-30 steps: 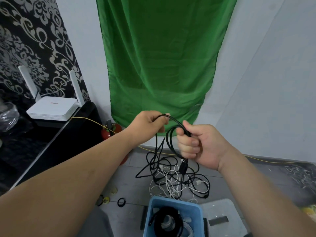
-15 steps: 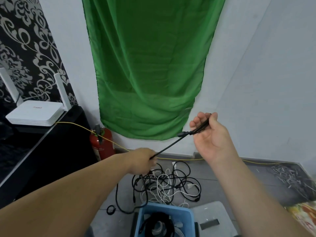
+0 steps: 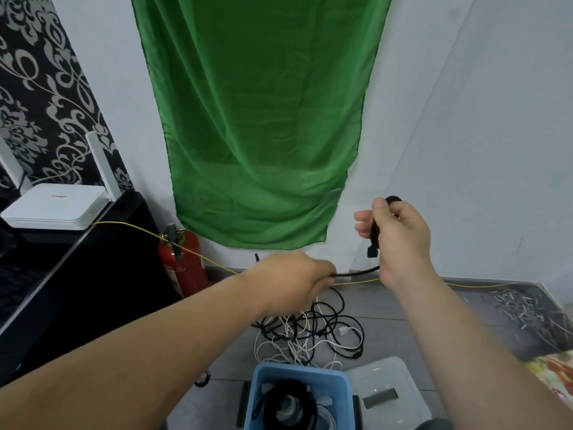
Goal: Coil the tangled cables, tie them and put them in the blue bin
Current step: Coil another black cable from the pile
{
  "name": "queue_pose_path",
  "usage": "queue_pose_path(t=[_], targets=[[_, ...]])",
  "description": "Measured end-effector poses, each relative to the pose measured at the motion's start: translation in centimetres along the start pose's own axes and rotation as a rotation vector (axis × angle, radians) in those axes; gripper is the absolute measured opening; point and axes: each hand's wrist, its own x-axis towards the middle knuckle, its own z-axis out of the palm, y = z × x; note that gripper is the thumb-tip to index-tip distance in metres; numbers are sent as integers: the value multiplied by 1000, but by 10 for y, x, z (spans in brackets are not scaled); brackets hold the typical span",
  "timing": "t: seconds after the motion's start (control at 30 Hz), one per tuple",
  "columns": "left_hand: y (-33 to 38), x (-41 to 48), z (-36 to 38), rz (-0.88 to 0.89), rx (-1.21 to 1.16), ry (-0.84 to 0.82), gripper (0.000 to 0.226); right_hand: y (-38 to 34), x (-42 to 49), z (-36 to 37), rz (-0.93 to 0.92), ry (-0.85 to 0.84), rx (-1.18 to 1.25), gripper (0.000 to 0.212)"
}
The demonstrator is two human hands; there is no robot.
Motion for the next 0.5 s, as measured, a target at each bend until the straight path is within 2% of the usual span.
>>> queue_pose_path(t=[0.17, 0.23, 0.3, 0.37, 0.5], targets=[[-36, 4, -14, -98, -28, 235, 32, -3, -12, 2, 11, -319, -268, 21], [-42, 3, -17, -51, -76, 288, 31, 0, -16, 5, -31, -401, -428, 23], [-40, 3, -20, 49, -98, 301, 30, 6, -18, 10, -81, -414, -546, 26], [-35, 5, -23, 114, -104, 312, 30, 10, -17, 12, -57, -373, -538, 28], [-30, 6, -32, 132, -138, 410, 27, 10, -18, 15, 33, -396, -509, 29]])
